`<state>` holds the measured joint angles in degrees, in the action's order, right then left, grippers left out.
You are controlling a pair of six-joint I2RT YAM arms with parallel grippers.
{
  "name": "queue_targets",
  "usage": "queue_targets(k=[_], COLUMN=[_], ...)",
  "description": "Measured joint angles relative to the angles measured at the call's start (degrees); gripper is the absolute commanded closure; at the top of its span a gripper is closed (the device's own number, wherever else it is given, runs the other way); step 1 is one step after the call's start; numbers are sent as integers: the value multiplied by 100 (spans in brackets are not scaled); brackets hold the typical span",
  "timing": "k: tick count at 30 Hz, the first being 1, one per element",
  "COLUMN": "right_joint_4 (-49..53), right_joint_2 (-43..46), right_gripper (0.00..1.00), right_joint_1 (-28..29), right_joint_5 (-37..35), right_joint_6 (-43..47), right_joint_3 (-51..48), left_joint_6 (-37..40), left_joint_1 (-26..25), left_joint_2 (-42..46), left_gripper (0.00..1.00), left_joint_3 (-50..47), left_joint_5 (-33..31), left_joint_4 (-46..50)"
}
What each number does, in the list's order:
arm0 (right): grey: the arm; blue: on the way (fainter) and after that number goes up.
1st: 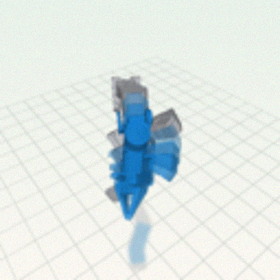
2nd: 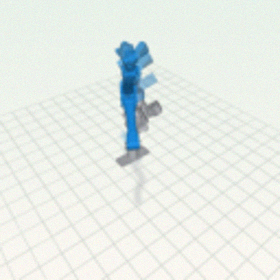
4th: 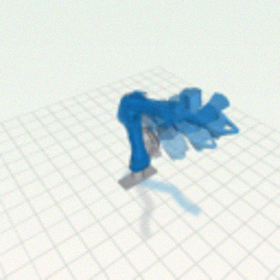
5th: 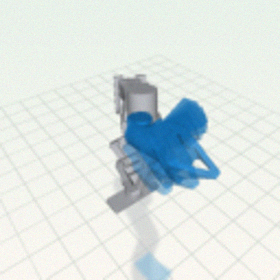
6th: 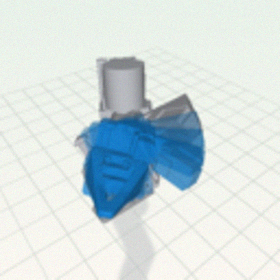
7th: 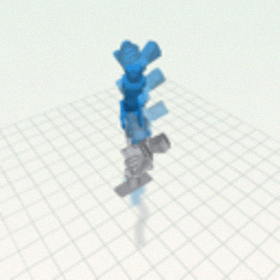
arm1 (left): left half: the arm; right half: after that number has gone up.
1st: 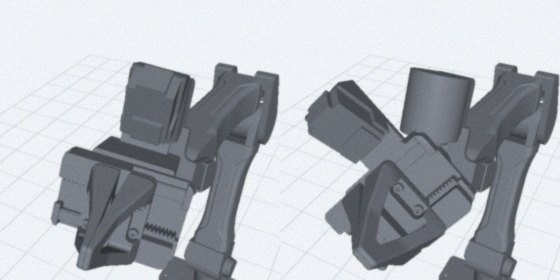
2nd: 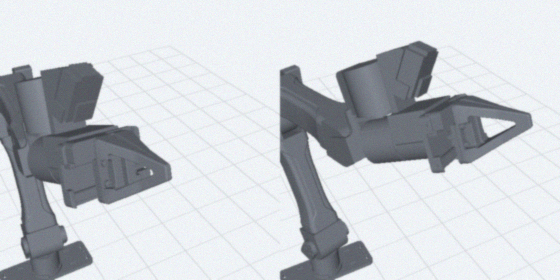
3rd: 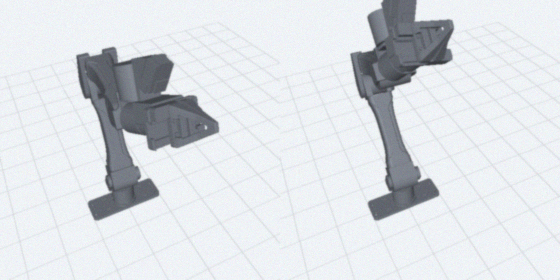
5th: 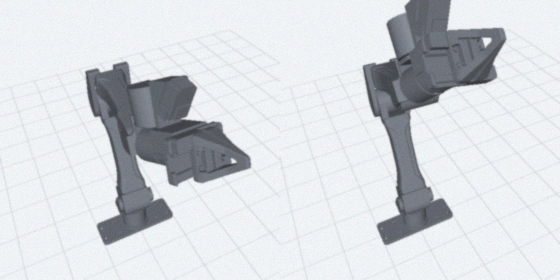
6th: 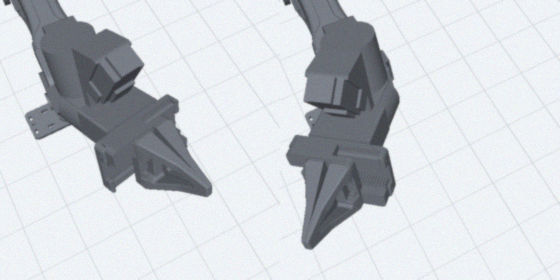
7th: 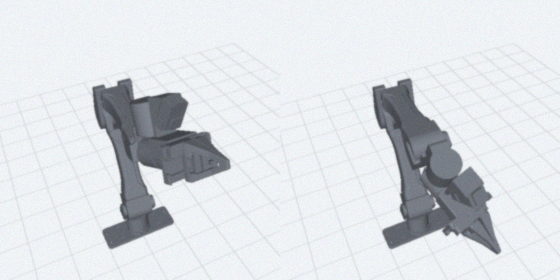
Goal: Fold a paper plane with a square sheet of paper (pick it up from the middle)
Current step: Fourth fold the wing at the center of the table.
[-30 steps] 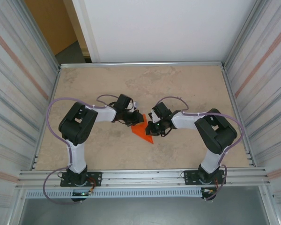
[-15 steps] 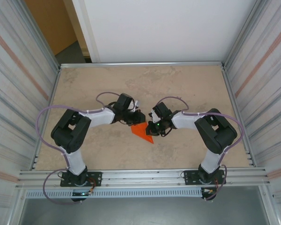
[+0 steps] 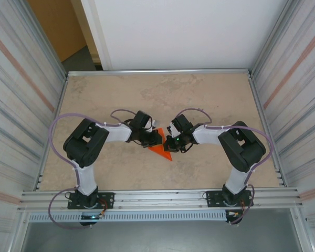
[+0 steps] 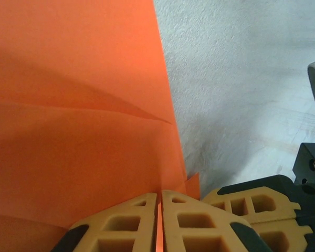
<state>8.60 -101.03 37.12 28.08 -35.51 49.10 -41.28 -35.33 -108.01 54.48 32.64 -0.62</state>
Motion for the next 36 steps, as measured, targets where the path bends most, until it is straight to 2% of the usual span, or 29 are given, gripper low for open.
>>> queue_targets(k=[5,12,18,22,26,31,36], right_joint_4=[-142,-374,-387,-380,-334,-254,-234], right_joint_2=[0,4,15,24,35,35,42], right_gripper=[96,96,96,96,95,95,95], right_joint_1=[-17,-57,-68,-68,-68,-68,-76], right_joint_5=[42,142,153,149,146,153,181], right_joint_6=[0,0,0,0,0,0,0], right_joint_3=[-83,-210,-212,-201,-186,-164,-164], left_joint_6=[177,566,1005,1126,1082,726,439], left_joint_1=[299,1043,1639,1816,1663,988,339], left_joint_2=[-114,-450,-695,-601,61,1014,839], left_gripper=[89,89,89,89,89,89,91], left_joint_3=[92,636,1316,1375,1016,466,275], left_joint_5=[199,378,-28,-323,-442,-420,-398], left_joint_4=[-17,361,964,1158,1139,717,470])
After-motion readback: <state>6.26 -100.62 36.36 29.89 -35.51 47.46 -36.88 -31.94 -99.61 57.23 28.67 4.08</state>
